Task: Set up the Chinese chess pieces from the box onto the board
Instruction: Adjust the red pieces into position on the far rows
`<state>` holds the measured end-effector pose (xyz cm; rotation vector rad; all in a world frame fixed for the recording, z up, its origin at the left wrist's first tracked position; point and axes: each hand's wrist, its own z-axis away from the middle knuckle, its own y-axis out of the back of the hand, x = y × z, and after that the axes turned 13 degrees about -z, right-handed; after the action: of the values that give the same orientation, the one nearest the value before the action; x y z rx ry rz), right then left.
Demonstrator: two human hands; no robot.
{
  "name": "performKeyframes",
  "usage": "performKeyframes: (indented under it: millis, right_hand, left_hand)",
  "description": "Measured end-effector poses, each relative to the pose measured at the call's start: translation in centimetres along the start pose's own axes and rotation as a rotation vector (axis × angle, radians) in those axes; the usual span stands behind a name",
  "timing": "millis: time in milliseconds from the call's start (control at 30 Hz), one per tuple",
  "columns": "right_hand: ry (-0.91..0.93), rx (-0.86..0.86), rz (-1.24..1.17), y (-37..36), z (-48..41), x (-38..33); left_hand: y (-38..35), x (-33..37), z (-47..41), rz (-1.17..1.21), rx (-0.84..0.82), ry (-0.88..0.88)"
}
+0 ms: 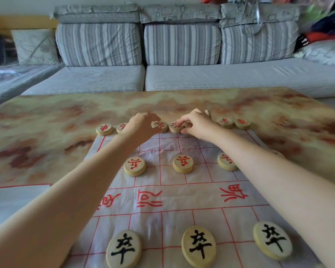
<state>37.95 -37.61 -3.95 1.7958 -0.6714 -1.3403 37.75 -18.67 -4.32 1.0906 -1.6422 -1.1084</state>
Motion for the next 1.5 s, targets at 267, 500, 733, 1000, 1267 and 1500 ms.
performKeyframes:
  millis: [267, 500, 733, 1000, 1267, 1500]
  right_hand:
    - [0.042, 0.073, 0.043, -0.5, -0.3, -0.3]
    - [0.109, 0.137, 0.081, -1.5, -0.9, -0.1]
    - [0.072, 0.141, 0.033, -1.5, -0.8, -0.3]
    - [-0.011, 0.05, -0.024, -1.0, -0.4, 0.1]
    - [0.061, 0.138, 0.021, -1.5, -1.1, -0.2]
    - [0.064, 0.168, 0.025, -1.8, -1.2, -0.1]
  left_hand:
    - [-0.2, 0.1, -0.8, -0.037, -0.089, -0.103]
    - [-1.1, 0.0, -1.1, -0.146, 0.029, -0.075]
    - [-1.7, 0.2, -1.6, -0.174, 0.079, -0.035]
    - [-0.1, -0.4, -1.0, -0.057, -0.03, -0.187]
    - [-0.8, -1.1, -1.4, -0.098, 0.068, -0.179]
    - [-1.7, -0.9, -1.6, -0.207, 0.152, -0.099]
